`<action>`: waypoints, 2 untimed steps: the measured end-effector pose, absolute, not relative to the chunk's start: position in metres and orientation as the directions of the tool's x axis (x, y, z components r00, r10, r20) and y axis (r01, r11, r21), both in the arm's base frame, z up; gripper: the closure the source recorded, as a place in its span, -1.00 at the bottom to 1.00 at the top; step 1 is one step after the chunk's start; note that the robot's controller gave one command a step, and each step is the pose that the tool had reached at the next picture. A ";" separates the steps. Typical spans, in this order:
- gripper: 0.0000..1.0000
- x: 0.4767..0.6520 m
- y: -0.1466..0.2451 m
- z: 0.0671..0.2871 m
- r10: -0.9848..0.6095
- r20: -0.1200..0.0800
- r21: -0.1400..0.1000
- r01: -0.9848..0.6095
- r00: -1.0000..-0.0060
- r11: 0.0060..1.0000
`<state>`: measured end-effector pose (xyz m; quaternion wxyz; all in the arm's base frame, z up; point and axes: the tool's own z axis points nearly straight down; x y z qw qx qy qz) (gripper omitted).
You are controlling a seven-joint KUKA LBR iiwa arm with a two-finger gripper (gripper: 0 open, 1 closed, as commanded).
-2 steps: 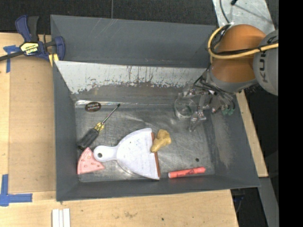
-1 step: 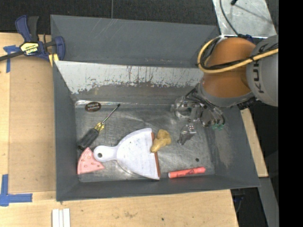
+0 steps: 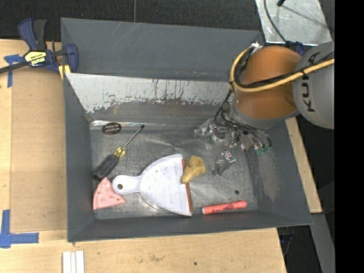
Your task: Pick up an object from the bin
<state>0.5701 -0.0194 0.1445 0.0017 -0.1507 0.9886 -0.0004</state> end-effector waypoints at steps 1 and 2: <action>-1.00 0.569 -0.011 0.096 -0.381 -0.004 -0.001 -0.381 -0.925 0.925; 1.00 0.577 -0.002 0.076 -0.433 -0.015 -0.010 -0.433 -0.901 0.902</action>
Offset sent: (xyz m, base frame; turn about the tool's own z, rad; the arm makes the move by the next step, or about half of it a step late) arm 0.0015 0.0196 -0.0745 -0.1485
